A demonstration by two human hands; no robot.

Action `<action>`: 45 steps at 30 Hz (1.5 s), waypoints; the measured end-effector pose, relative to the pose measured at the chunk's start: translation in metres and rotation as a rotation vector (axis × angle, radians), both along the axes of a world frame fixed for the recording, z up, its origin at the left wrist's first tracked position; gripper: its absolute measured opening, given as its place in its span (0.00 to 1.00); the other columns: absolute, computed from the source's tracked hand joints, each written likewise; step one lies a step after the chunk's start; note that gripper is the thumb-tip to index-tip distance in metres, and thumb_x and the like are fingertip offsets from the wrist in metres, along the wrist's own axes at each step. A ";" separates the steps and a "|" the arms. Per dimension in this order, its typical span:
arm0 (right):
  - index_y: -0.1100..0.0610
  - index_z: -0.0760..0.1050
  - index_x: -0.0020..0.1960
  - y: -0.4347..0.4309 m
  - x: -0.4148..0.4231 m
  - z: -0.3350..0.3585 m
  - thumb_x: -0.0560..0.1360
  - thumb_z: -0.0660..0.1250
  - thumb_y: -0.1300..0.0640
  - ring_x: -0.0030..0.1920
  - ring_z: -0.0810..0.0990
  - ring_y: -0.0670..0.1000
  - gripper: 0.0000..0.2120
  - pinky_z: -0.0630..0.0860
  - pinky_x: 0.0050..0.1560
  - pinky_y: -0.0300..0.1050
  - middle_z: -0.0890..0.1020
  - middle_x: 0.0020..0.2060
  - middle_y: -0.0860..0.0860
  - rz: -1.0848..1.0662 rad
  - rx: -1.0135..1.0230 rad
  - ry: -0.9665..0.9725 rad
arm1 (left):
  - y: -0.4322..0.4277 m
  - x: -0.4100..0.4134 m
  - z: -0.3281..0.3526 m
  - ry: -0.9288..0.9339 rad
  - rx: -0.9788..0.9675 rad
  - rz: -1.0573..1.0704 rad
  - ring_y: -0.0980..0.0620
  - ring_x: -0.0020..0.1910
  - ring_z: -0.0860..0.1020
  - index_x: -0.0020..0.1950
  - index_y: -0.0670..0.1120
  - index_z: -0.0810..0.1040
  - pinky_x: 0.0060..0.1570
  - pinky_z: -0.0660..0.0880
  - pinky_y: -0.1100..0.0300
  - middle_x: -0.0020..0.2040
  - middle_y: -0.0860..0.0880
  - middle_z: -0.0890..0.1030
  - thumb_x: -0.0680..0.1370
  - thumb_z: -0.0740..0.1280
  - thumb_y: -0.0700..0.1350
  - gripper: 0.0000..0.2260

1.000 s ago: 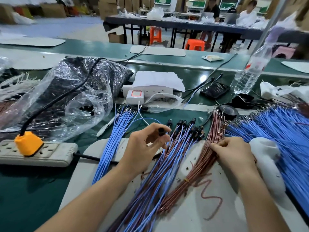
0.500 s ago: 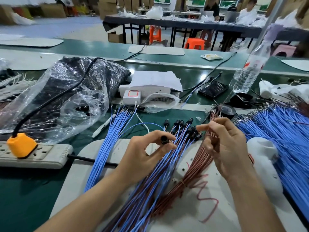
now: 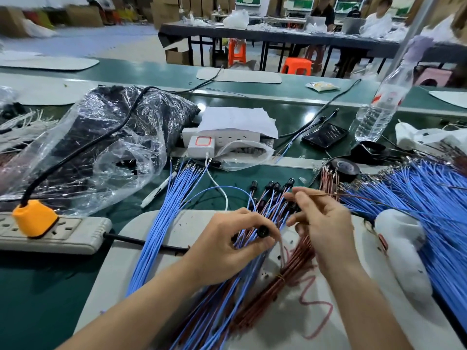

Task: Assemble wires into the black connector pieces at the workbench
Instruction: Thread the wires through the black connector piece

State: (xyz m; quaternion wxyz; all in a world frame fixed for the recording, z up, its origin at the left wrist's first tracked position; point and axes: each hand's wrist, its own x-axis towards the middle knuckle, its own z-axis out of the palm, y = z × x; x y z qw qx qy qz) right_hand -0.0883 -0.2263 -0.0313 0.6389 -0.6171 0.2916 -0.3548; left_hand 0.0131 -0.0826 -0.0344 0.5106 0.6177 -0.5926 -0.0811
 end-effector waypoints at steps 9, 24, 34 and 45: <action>0.63 0.80 0.42 -0.006 -0.017 0.004 0.77 0.67 0.61 0.22 0.73 0.44 0.07 0.63 0.21 0.32 0.81 0.27 0.51 0.500 0.019 0.406 | 0.000 0.002 -0.001 -0.006 -0.004 0.020 0.54 0.46 0.81 0.50 0.42 0.82 0.49 0.76 0.57 0.45 0.51 0.84 0.75 0.69 0.41 0.06; 0.54 0.75 0.44 0.019 -0.015 0.034 0.79 0.58 0.47 0.28 0.81 0.54 0.13 0.77 0.30 0.40 0.84 0.33 0.55 0.104 -0.247 -0.354 | -0.006 0.007 -0.009 0.090 -0.015 0.127 0.59 0.44 0.82 0.49 0.46 0.76 0.48 0.77 0.58 0.43 0.56 0.84 0.74 0.71 0.41 0.07; 0.54 0.77 0.44 0.036 -0.004 0.022 0.79 0.59 0.50 0.31 0.81 0.49 0.12 0.76 0.35 0.37 0.79 0.35 0.51 0.142 -0.579 -0.185 | -0.006 0.009 -0.009 0.070 -0.029 0.139 0.56 0.41 0.80 0.48 0.46 0.80 0.46 0.76 0.59 0.41 0.60 0.81 0.73 0.72 0.45 0.06; 0.51 0.78 0.48 0.039 -0.004 0.019 0.79 0.59 0.52 0.32 0.80 0.51 0.10 0.77 0.35 0.39 0.80 0.37 0.49 0.150 -0.591 -0.201 | -0.005 0.011 -0.007 0.059 -0.069 0.213 0.57 0.40 0.79 0.48 0.43 0.81 0.46 0.74 0.67 0.41 0.60 0.81 0.73 0.72 0.39 0.05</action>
